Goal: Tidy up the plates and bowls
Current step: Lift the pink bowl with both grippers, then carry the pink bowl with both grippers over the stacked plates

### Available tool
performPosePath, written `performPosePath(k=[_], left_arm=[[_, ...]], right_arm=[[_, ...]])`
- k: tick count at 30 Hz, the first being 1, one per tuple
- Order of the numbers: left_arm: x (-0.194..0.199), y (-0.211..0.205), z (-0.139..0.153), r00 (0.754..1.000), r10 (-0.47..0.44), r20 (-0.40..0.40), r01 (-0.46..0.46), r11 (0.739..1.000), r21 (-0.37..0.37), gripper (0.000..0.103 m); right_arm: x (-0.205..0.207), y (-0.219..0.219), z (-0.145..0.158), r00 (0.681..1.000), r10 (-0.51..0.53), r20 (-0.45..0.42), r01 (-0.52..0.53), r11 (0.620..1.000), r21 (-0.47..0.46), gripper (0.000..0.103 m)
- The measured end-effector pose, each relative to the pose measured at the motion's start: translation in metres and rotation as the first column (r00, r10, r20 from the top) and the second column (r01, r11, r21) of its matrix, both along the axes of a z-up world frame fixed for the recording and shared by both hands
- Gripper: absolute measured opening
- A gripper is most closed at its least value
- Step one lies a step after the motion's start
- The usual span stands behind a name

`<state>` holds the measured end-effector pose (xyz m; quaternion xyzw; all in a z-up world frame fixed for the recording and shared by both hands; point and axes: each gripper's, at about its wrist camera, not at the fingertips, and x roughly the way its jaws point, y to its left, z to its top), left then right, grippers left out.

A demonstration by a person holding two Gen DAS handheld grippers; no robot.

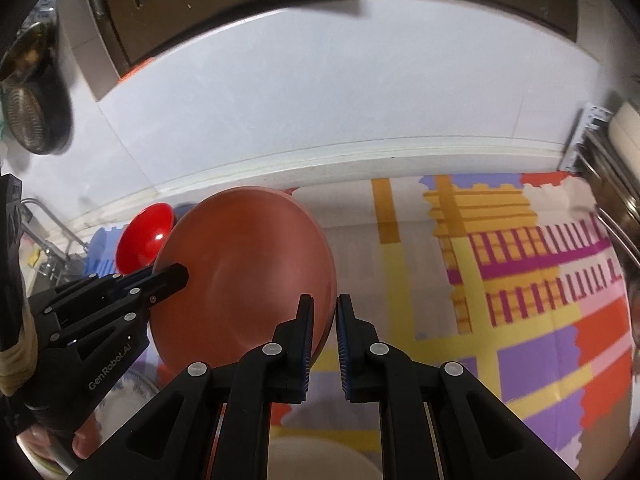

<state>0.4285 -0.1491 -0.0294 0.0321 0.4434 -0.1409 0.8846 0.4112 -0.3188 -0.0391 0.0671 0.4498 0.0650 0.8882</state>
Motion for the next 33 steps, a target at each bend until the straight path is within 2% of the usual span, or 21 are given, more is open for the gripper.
performPosePath(k=[7,20,33], left_arm=[[-0.039,-0.012,0.005,0.999,-0.046,0.011,0.046,0.999,-0.001,0.012],[-0.091,-0.025,-0.001,0.993,-0.12,-0.014,0.12,0.993,0.008,0.012],[-0.113,-0.034,-0.024,0.984,-0.158,-0.084,0.16,0.987,0.026,0.013]], right_arm=[[-0.044,-0.006,0.013,1.0,-0.013,0.026,0.014,0.999,-0.038,0.013],[-0.107,-0.013,0.009,0.999,-0.036,-0.008,0.036,0.998,-0.055,0.013],[-0.136,-0.018,-0.019,0.993,-0.031,-0.115,0.026,0.999,-0.048,0.013]])
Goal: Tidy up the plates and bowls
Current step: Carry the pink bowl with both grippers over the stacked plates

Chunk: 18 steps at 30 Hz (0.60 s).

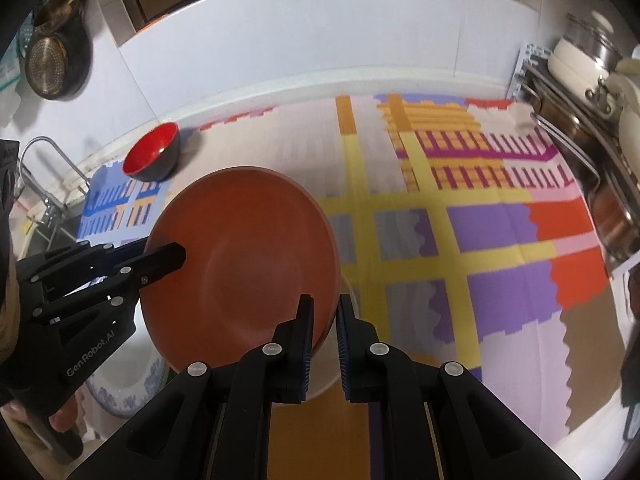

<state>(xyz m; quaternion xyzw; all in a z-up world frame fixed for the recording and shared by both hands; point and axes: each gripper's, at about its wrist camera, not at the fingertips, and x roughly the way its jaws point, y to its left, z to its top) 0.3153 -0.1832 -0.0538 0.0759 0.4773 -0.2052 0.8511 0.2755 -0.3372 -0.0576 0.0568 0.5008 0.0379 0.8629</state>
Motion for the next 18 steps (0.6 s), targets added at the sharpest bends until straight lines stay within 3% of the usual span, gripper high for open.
performPosePath(k=[18], left_arm=[[-0.003,-0.011,-0.027,0.996,-0.027,-0.086,0.03,0.999,0.036,0.017]], right_arm=[[-0.005,-0.003,-0.021,0.997,0.004,-0.073,-0.005,1.0,-0.018,0.013]])
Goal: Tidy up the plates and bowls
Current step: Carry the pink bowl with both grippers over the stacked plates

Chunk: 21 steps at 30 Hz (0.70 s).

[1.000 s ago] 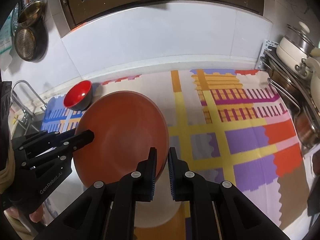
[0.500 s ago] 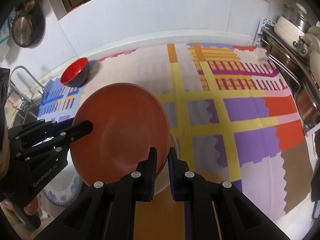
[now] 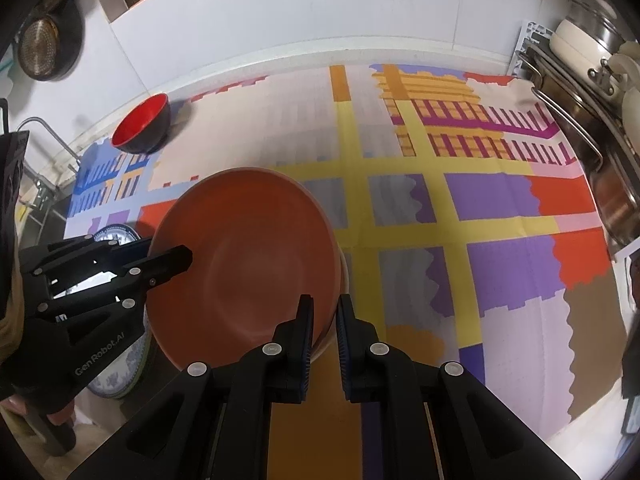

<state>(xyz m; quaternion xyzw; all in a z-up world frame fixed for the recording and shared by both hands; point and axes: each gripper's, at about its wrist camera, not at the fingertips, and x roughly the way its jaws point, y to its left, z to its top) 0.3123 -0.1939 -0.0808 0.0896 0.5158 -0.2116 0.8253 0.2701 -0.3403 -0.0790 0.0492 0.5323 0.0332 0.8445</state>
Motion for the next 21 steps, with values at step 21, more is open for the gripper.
performPosePath(k=[21], left_arm=[[0.001,-0.003,-0.011,0.999,-0.005,-0.032,0.005,1.0,0.001,0.025]], right_arm=[[0.002,-0.002,-0.013,1.0,0.006,-0.027,-0.005,1.0,0.01,0.014]])
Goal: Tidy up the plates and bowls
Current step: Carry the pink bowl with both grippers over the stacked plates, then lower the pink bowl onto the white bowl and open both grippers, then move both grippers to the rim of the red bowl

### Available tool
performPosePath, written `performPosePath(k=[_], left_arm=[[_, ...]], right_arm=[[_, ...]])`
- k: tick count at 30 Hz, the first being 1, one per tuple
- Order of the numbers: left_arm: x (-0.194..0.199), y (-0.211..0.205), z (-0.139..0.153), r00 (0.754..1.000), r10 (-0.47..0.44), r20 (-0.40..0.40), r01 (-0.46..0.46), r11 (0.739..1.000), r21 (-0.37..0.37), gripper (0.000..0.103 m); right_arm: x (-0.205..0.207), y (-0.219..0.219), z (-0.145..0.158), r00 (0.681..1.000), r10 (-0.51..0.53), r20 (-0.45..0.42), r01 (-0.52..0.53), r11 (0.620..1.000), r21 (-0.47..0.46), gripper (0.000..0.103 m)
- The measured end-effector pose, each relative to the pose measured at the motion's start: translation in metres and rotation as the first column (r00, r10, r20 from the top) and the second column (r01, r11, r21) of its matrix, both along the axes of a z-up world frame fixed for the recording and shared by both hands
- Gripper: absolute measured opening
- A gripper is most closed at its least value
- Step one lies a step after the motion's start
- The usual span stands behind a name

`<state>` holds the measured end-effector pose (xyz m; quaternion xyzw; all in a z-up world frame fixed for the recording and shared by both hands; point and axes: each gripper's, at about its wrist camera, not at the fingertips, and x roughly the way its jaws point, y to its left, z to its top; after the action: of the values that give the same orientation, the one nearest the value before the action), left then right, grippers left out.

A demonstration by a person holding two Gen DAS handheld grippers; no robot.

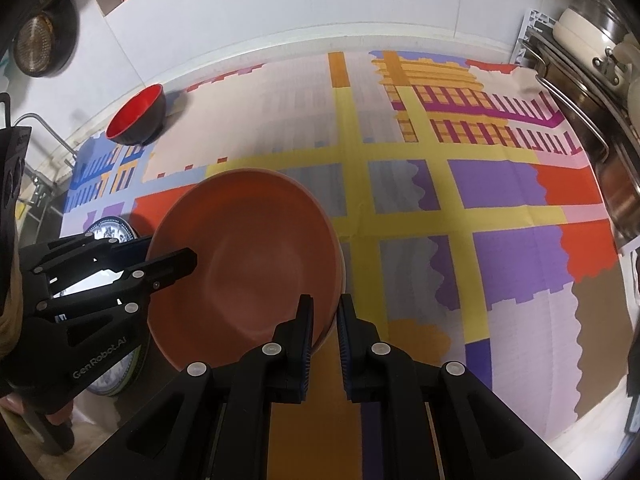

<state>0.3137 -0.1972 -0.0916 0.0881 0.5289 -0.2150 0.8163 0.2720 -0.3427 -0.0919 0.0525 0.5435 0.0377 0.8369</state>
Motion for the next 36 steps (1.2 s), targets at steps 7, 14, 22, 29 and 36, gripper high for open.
performPosePath(k=[7,14,22,29,36], left_arm=[[0.0,-0.002,-0.001,1.0,-0.006,-0.011,0.006,1.0,-0.008,0.038],[-0.002,0.001,0.006,0.999,0.013,0.037,-0.013,1.0,0.001,0.049],[-0.001,0.011,0.018,0.996,0.04,0.085,-0.04,0.999,-0.004,0.051],[0.005,0.028,0.03,0.989,0.09,0.118,-0.089,0.996,-0.018,0.056],[0.012,0.054,0.044,0.977,0.156,0.147,-0.151,0.988,-0.044,0.056]], right_arm=[[0.002,-0.001,-0.003,1.0,-0.004,-0.012,0.004,1.0,0.004,0.022],[-0.001,0.0,0.002,1.0,-0.005,0.013,0.005,1.0,0.0,0.034],[0.001,0.001,0.011,0.999,-0.011,0.038,0.012,1.0,-0.017,0.034],[0.008,0.011,0.025,0.996,0.022,0.083,-0.02,1.0,-0.022,0.034],[0.022,0.031,0.042,0.987,0.081,0.141,-0.077,0.997,-0.029,0.034]])
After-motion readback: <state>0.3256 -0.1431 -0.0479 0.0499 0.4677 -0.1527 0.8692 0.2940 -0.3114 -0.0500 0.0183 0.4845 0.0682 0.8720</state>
